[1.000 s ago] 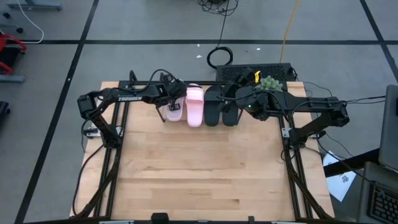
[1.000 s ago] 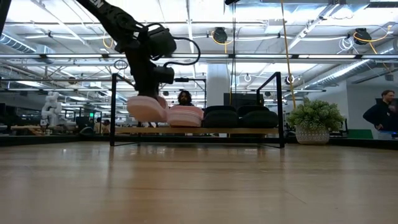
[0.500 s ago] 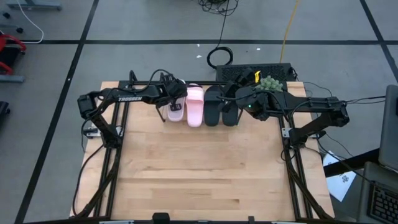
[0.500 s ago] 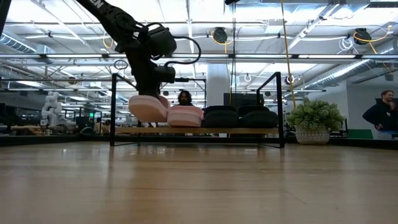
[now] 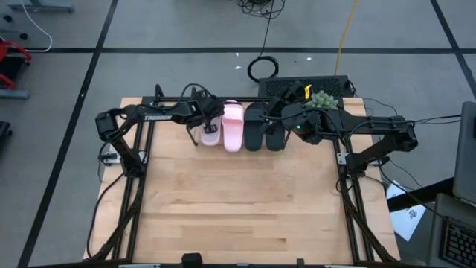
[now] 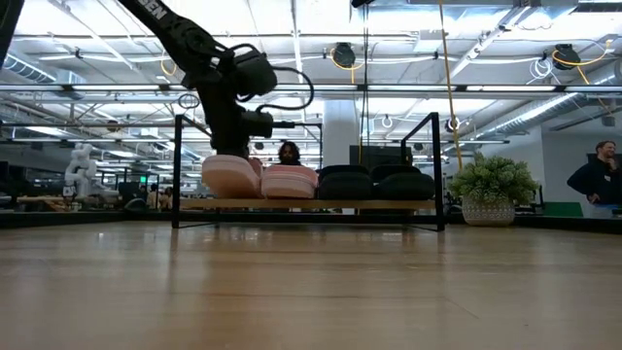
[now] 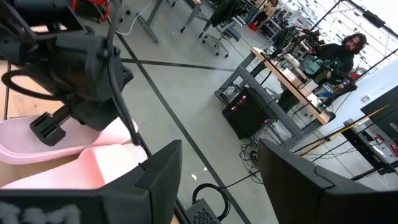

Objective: Pick and place slides into the shelf
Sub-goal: Put the left pink slide on the shelf

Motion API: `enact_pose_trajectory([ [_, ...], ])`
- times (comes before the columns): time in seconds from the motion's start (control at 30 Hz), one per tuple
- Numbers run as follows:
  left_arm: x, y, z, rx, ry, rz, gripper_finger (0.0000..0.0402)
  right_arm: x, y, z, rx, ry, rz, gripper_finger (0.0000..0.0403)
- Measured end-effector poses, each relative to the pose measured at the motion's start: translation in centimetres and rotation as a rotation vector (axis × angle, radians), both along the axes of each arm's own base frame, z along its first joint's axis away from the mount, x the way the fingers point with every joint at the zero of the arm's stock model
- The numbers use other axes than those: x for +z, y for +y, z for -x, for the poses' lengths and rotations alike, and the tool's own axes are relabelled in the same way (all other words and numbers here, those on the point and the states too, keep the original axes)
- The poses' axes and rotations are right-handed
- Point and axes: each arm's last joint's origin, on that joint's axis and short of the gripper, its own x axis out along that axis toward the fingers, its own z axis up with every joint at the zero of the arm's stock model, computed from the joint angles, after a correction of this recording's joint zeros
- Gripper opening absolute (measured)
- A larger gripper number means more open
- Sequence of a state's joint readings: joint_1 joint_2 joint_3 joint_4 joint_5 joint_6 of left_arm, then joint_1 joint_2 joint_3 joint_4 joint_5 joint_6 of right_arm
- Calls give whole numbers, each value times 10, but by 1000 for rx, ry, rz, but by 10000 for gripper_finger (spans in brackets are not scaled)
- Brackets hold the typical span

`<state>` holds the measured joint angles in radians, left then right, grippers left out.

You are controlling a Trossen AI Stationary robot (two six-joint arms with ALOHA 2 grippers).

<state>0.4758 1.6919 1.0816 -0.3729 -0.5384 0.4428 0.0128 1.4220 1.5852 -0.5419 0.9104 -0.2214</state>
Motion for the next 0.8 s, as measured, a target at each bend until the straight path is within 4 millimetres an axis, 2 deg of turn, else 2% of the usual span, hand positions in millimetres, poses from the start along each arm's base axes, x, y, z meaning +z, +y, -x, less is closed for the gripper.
enact_pose_trajectory([
  [0.2, -11, 0, -5, -12, 49, -14, 0, 0, 0, 0, 0, 0, 0, 201],
  [0.6, -13, -1, -3, 8, 17, 44, 20, 0, 0, 0, 5, -1, -3, 201],
  [0.8, -13, -4, -5, -3, 19, 48, 8, 0, 1, -1, 45, -2, -24, 201],
])
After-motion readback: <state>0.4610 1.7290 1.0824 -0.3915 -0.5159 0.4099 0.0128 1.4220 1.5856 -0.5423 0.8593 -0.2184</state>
